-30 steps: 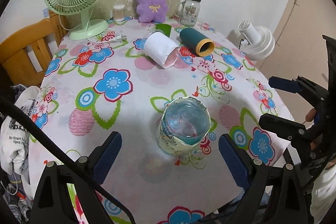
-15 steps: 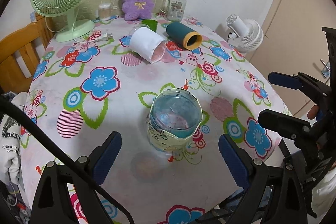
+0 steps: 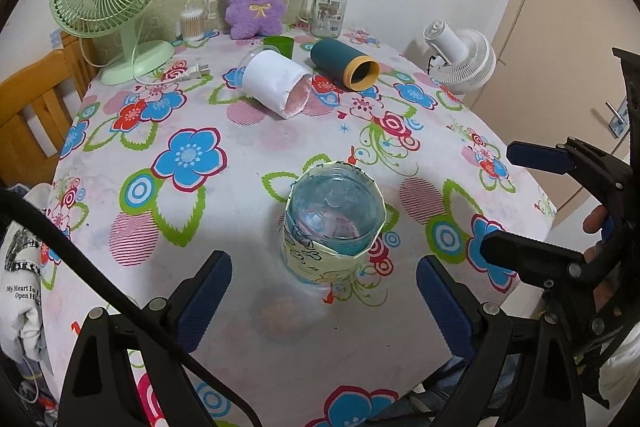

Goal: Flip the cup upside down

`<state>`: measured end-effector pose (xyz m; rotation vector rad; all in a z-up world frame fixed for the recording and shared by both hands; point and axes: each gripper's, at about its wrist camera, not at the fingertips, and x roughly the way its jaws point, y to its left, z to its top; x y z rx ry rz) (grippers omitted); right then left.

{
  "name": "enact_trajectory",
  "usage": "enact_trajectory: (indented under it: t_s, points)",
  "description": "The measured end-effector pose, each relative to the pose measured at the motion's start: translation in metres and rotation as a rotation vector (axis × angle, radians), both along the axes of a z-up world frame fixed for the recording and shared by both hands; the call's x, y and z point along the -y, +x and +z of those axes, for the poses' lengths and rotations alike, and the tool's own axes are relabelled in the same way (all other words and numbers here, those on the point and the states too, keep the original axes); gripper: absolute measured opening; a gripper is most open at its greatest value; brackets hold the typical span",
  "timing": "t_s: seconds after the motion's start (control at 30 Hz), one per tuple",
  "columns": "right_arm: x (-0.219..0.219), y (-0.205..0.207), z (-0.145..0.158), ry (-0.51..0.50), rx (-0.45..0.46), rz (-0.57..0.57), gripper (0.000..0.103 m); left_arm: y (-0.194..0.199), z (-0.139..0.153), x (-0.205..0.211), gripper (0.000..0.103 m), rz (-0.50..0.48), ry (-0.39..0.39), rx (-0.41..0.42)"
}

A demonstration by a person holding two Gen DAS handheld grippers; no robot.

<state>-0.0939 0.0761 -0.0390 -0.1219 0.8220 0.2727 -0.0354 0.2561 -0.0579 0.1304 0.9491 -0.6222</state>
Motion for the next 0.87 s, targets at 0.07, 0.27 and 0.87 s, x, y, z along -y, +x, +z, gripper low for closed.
enact_trajectory:
  t_s: [0.07,0.27,0.87]
  points:
    - [-0.0003,0.0,-0.0003,-0.001,0.002,0.0,0.098,-0.0003,-0.0003,-0.0003,0.096,0.001,0.0,0.0]
    - [-0.0003,0.0006,-0.0001,0.002,-0.001,0.0,0.098,0.0003,-0.001,-0.0006,0.097,0.006,-0.001,-0.004]
    - [0.0009,0.0015,-0.0011,0.004,0.0,0.001,0.098,0.0023,-0.0008,0.0005,0.097,0.009,0.002,-0.003]
